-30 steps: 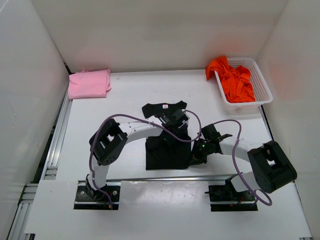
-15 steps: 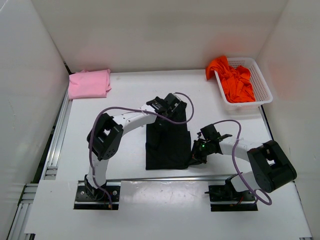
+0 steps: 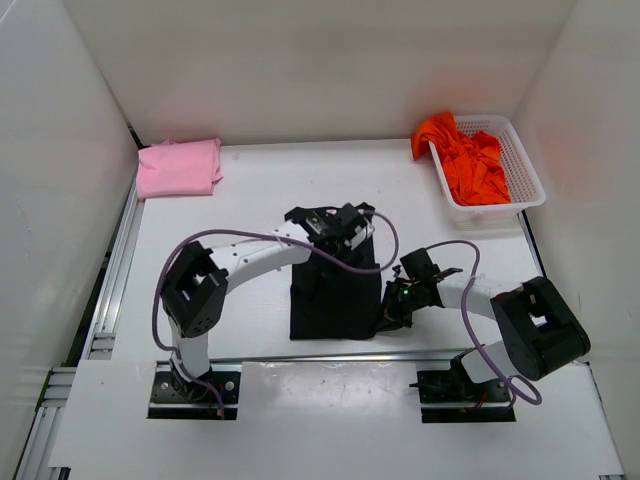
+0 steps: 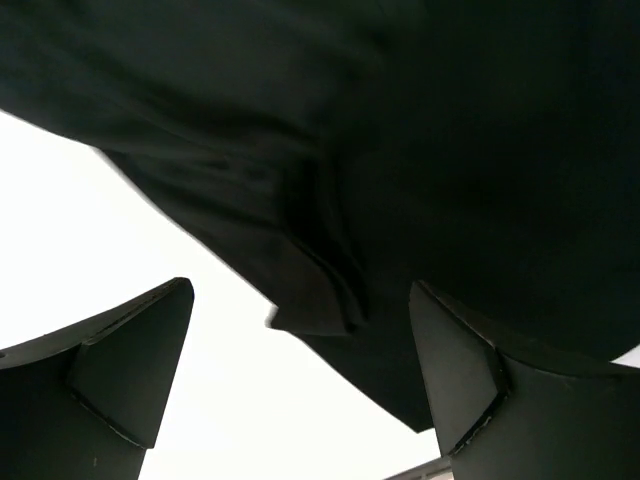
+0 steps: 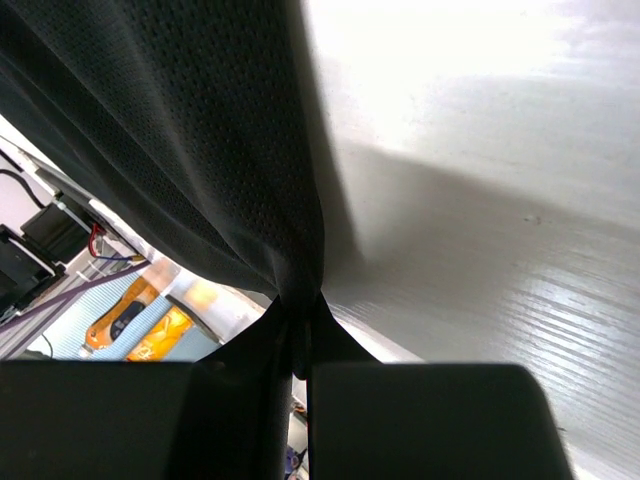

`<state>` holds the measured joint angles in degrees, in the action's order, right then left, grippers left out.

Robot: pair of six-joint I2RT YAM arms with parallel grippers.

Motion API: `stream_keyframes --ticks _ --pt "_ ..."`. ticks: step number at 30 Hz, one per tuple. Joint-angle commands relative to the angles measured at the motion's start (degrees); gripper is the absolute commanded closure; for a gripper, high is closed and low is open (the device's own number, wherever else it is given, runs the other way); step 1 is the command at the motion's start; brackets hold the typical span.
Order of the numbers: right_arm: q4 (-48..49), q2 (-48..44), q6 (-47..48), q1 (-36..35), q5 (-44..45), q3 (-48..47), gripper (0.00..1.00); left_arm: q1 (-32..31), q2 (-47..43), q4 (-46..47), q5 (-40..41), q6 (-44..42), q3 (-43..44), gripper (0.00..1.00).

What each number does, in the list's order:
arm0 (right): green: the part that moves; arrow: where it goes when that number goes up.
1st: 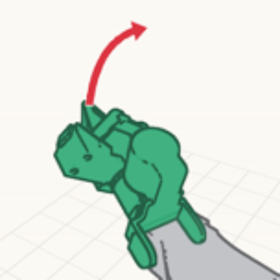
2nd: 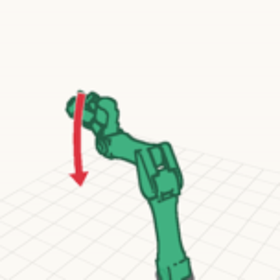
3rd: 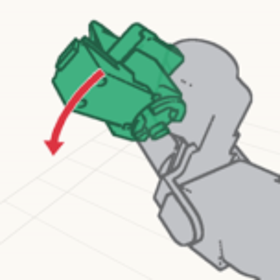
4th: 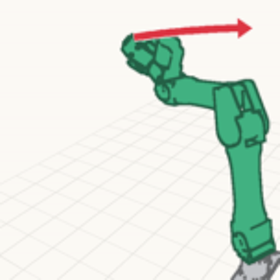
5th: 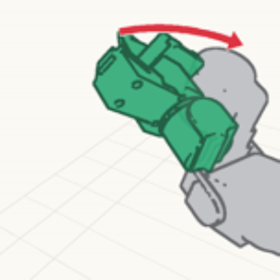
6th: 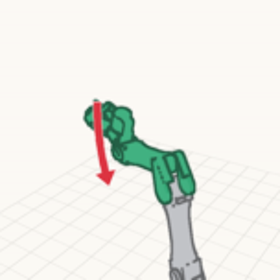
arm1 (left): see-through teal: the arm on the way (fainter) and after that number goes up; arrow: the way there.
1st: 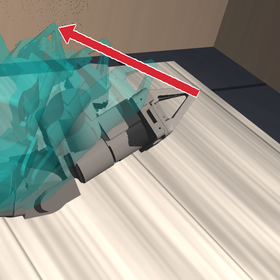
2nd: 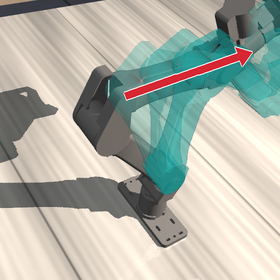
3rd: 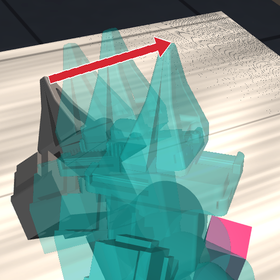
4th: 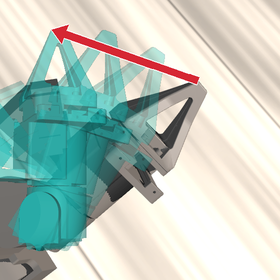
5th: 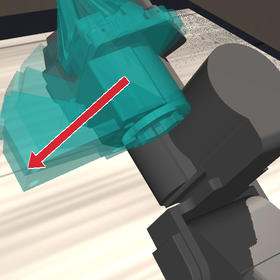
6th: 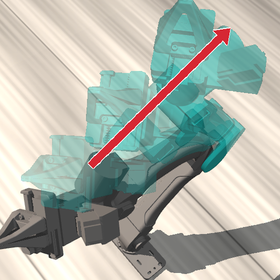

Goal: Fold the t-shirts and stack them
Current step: Fold the folded rectangular tshirt in 1/3 of the way

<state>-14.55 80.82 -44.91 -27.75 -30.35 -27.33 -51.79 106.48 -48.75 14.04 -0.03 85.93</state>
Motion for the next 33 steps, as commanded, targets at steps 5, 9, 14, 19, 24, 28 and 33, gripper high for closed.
stream_keyframes --ticks 5,9,14,19,24,28,33 --pt "-1.5 1.5 1.0 0.1 4.0 0.2 0.95 -0.1 2.2 2.7 7.3 0.0 -5.6 0.0" --pt "-1.5 1.5 1.6 0.1 4.0 0.2 0.95 -0.1 4.3 3.3 10.7 0.0 -5.5 0.0" --pt "-1.5 1.5 1.6 0.1 4.0 0.7 0.95 -0.1 4.8 3.8 13.1 0.0 -8.3 0.0" --pt "-1.5 1.5 1.6 0.1 4.0 0.7 0.95 4.2 4.3 4.4 15.0 0.0 -5.5 0.0" --pt "-1.5 1.5 1.6 0.1 4.0 0.7 0.95 7.6 5.3 4.4 16.4 0.0 -0.9 0.0" --pt "-1.5 1.5 1.6 0.1 4.0 1.2 0.95 9.1 6.6 4.4 16.4 0.0 1.3 0.0" --pt "-1.5 1.5 1.6 0.1 4.0 1.2 0.95 10.9 6.0 4.4 17.0 0.0 3.9 0.0"
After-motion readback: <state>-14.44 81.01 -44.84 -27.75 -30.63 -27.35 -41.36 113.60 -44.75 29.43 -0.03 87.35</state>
